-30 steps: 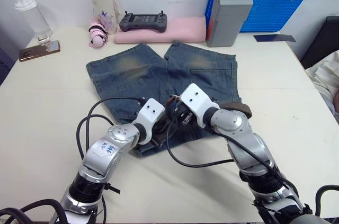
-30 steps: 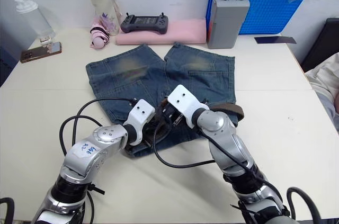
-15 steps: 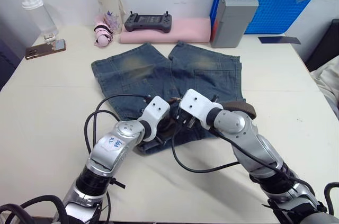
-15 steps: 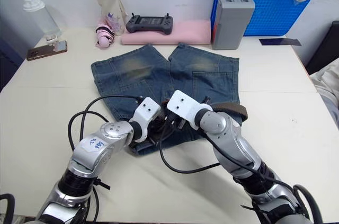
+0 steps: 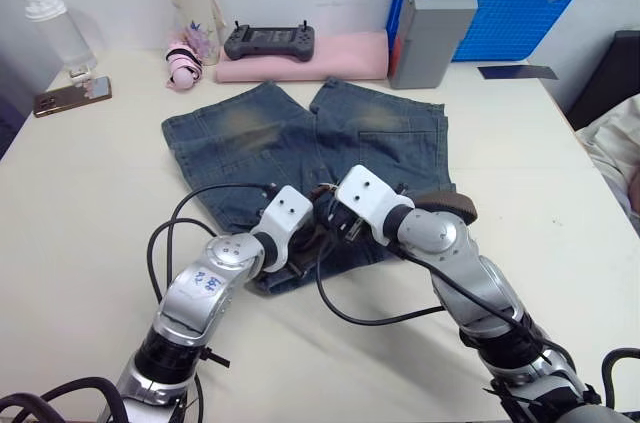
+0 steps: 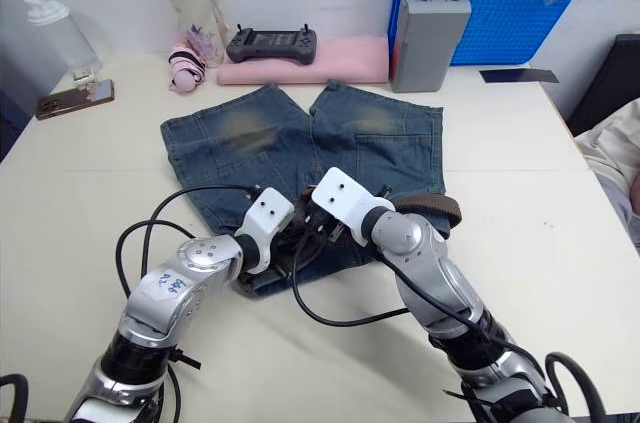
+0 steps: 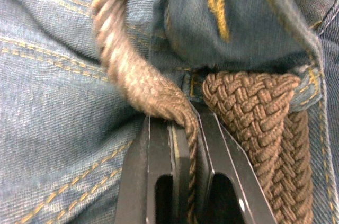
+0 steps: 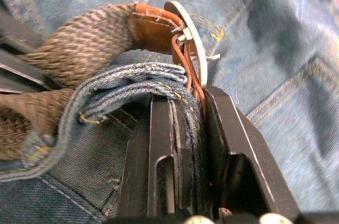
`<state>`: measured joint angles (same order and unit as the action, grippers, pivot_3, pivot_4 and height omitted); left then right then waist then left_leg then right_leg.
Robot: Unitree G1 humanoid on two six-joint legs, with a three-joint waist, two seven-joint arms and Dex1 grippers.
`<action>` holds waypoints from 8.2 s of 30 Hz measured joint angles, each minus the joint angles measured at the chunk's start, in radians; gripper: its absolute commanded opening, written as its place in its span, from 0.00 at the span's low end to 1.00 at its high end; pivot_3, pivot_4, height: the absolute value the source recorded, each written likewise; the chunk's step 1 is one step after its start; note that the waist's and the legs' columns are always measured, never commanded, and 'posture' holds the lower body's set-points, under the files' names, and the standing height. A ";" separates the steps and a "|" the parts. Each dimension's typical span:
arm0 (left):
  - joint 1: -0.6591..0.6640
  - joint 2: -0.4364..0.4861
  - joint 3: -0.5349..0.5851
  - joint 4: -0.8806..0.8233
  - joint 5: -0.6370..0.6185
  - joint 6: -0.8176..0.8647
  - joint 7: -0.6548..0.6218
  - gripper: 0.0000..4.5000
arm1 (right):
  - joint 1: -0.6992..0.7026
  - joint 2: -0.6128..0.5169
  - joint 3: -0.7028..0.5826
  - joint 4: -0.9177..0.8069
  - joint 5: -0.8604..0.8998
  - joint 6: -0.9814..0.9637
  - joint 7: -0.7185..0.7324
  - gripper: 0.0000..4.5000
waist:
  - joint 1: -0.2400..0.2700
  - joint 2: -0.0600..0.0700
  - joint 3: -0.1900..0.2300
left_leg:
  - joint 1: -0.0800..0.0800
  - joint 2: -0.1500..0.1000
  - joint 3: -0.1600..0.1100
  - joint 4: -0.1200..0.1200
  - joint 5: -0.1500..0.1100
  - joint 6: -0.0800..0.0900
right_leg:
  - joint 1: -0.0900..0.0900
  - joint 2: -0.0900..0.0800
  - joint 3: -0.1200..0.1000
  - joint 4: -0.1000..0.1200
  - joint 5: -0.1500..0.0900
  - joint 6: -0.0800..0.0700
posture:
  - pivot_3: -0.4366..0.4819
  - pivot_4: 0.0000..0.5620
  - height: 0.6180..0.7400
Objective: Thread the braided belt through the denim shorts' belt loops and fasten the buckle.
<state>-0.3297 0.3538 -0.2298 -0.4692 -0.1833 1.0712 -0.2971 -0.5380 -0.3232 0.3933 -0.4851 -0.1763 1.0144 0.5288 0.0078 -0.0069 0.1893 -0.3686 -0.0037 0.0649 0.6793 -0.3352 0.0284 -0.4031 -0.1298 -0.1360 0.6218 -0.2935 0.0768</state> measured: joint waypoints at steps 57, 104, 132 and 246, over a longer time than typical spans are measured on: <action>0.205 0.155 0.019 -0.115 0.067 -0.208 -0.042 0.00 | 0.021 0.140 -0.082 -0.095 0.171 0.210 -0.186 0.02 | -0.035 0.007 -0.005 | -0.001 0.000 0.002 -0.014 0.002 -0.002 | -0.007 0.001 0.001 -0.001 -0.001 -0.002 | 0.48 0.27 0.77; -0.098 0.001 -0.092 0.085 0.075 -0.075 -0.072 0.00 | -0.018 -0.068 0.145 -0.096 0.067 0.097 -0.202 0.02 | 0.019 0.004 -0.007 | -0.001 -0.003 0.001 -0.009 0.004 0.000 | -0.005 -0.002 0.000 -0.001 -0.001 -0.001 | 0.48 0.27 0.77; -0.093 0.061 -0.142 0.092 0.135 -0.186 -0.135 0.00 | -0.115 -0.398 -0.179 -0.081 0.363 -0.205 0.340 0.98 | 0.018 0.002 -0.005 | -0.001 -0.002 0.000 -0.009 0.004 0.001 | -0.003 -0.002 -0.001 -0.004 0.000 -0.001 | 0.48 0.27 0.77; -0.180 0.261 0.269 0.385 -0.226 -0.491 -0.542 0.90 | 0.059 -0.521 -0.303 0.165 0.120 -0.879 0.332 0.00 | 0.017 -0.003 0.003 | -0.008 0.000 0.000 0.005 0.001 0.001 | -0.005 -0.001 -0.002 0.005 0.000 0.000 | 0.48 0.27 0.77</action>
<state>-0.5100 0.6152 0.0389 -0.0843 -0.4091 0.5801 -0.8392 -0.4792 -0.8441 0.0906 -0.3202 -0.0567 0.1357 0.8610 0.0244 -0.0100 0.1923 -0.3762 -0.0040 0.0653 0.6840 -0.3341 0.0298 -0.4082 -0.1307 -0.1385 0.6264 -0.2937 0.0766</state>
